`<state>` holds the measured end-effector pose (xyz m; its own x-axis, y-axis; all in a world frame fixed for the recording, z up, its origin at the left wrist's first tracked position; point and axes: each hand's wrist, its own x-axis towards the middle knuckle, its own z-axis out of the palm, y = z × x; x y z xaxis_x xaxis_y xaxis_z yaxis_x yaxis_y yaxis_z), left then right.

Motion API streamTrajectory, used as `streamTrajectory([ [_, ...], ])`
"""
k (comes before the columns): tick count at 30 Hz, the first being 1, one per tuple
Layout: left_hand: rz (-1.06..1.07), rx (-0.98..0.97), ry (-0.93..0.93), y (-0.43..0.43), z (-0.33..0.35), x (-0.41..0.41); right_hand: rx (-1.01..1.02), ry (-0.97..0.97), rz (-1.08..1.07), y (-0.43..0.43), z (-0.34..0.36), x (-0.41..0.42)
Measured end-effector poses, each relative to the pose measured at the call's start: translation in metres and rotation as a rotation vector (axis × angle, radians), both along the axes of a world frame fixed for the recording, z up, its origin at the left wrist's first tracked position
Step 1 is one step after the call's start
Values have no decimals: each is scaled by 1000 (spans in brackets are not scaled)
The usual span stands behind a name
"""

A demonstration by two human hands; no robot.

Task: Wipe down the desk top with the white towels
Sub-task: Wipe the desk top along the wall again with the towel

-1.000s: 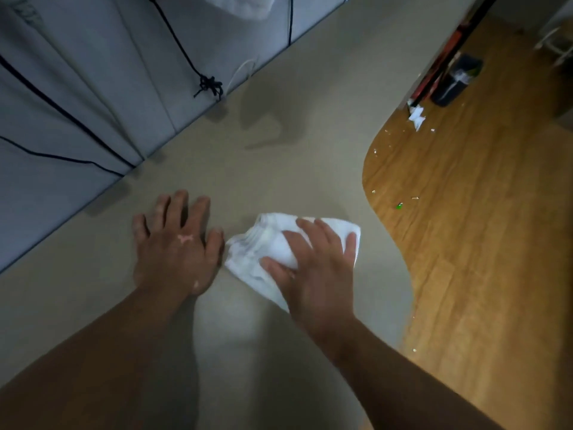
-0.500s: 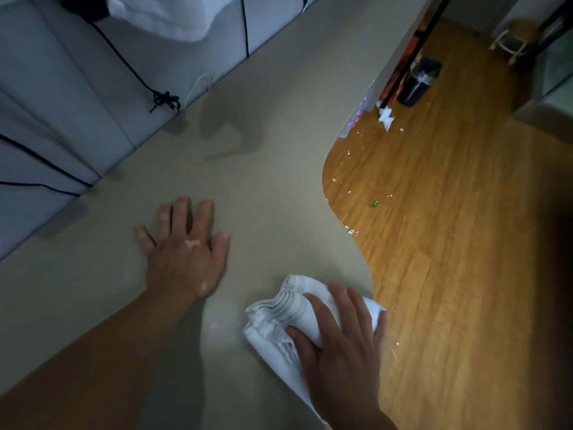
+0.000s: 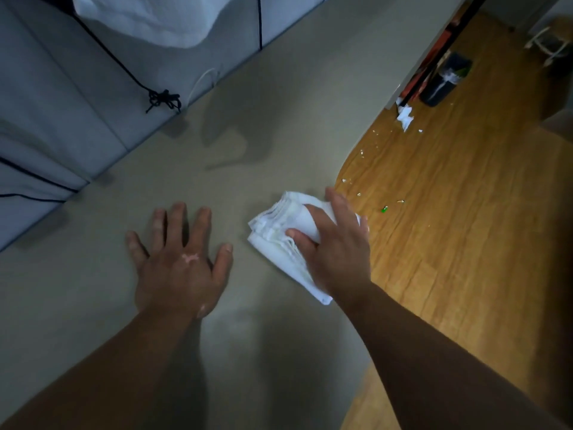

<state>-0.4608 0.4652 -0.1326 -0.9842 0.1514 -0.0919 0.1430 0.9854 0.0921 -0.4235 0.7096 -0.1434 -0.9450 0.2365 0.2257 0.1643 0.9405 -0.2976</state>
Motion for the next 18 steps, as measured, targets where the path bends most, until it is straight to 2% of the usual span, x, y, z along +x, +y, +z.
streamTrajectory([
  [4, 8, 8, 51, 0, -3, 1, 26, -7, 49, 14, -5, -71],
  [9, 6, 20, 99, 1, -4, 2, 6, -87, -8, 17, 1, -126],
  [14, 28, 31, 98, 3, 0, 3, -21, -18, 21, 17, 3, -117],
  [18, 30, 17, 85, 1, -1, 3, -32, 48, 85, 9, 2, -77],
])
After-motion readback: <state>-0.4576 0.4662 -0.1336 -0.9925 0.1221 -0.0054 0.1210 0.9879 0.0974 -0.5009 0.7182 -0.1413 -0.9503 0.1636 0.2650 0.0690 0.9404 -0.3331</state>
